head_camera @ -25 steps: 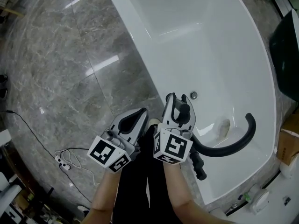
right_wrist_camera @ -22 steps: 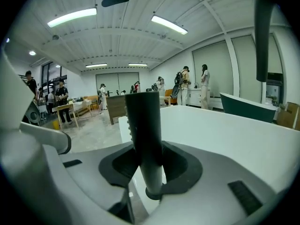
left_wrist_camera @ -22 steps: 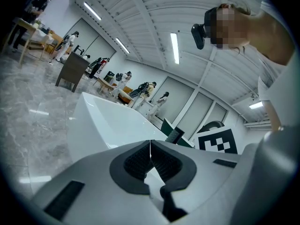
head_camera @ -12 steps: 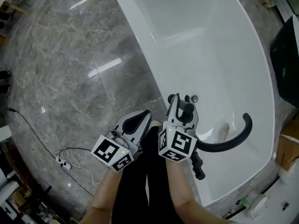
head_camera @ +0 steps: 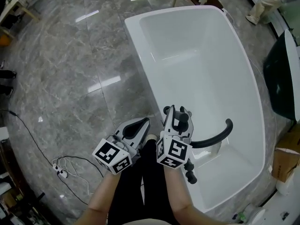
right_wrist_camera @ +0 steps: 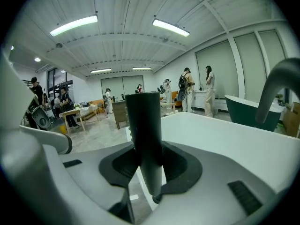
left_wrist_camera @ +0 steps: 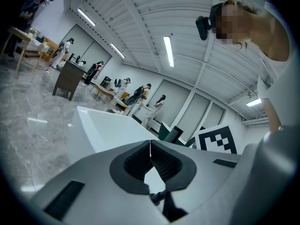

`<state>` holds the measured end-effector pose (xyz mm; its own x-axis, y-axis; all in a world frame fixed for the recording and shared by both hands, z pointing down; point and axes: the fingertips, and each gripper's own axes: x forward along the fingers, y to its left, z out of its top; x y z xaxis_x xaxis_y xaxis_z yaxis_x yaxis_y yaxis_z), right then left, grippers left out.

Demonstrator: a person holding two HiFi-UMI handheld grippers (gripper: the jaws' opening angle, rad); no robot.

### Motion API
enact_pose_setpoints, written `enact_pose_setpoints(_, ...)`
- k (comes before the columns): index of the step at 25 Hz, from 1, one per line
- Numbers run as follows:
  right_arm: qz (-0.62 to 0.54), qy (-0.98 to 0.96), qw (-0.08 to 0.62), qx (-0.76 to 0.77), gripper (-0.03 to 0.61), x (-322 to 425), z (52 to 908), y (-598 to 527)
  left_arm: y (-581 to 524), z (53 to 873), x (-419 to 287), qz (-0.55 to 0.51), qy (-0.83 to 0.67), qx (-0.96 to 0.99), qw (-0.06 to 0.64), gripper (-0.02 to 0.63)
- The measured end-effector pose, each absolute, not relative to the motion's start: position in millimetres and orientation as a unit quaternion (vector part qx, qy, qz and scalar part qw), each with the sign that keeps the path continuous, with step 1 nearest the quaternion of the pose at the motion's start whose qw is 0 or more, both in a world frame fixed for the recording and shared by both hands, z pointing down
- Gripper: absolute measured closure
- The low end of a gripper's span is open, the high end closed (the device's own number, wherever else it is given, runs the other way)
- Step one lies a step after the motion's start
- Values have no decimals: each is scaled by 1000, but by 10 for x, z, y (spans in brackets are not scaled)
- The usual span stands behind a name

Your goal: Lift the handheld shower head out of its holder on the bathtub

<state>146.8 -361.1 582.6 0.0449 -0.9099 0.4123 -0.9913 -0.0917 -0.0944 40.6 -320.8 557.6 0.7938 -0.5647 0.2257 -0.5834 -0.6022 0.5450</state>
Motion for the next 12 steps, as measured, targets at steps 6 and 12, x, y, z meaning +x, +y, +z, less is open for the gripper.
enact_pose_setpoints(6,180,-671,104,712,445,1474,5461,-3510,-3112,5253,440,15,-315,900,300,601)
enact_pose_setpoints(12,166,-693,99,695,446,1402,5063,-3458,-3018,4970,451,20,-311,905,289,601)
